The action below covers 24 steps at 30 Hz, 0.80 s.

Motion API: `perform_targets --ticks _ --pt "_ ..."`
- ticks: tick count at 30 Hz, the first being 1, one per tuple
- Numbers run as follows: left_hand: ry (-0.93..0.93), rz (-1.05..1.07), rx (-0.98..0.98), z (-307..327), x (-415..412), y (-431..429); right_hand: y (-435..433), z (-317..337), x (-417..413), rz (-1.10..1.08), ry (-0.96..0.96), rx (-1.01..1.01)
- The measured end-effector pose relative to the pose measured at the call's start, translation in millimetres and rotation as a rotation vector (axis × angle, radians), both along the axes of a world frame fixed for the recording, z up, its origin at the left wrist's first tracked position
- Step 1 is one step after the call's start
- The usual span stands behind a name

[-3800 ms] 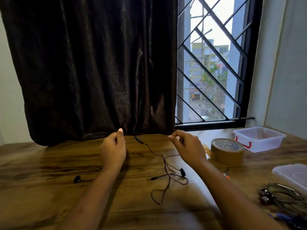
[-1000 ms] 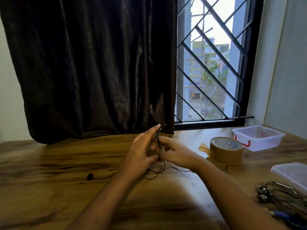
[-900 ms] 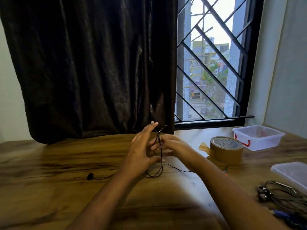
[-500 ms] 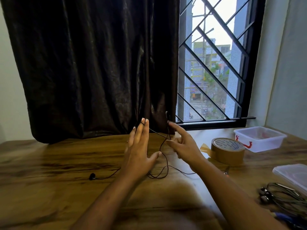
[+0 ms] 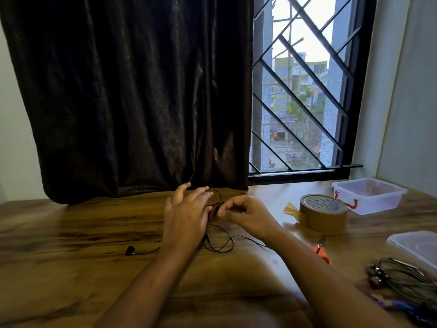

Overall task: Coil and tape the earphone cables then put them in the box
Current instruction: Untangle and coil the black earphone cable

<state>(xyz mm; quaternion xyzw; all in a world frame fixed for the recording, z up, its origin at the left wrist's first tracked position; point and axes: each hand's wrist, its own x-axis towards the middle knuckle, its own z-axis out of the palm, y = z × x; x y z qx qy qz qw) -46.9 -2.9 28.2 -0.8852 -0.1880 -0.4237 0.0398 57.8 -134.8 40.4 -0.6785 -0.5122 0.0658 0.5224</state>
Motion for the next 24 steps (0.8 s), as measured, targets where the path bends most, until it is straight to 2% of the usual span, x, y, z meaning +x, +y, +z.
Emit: perform_targets --ticks 3,5,9,13,16,18,21,24 --pt "0.128 0.163 -0.139 1 0 0 1 -8 12 -0.191 -0.555 -0.1" --pt "0.217 0.194 -0.229 -3 2 2 0 -13 16 -0.271 -0.795 -0.144" --pt "0.258 0.111 -0.3 -7 4 2 1 -10 14 -0.237 -0.764 -0.034" --pt "0.11 -0.226 -0.608 -5 10 -4 2 -10 10 -0.198 -0.774 0.039" --pt "-0.021 -0.515 -0.773 -1 8 -9 1 -7 3 -0.293 -0.843 0.121" --pt "-0.087 -0.618 -0.837 3 4 -13 1 -7 3 -0.385 -0.846 0.154" --pt "-0.183 -0.646 -0.795 4 5 -13 2 -8 5 -0.415 -0.705 0.143" --pt "-0.341 -0.539 -0.72 1 10 -12 5 -11 8 -0.403 -0.529 0.152"
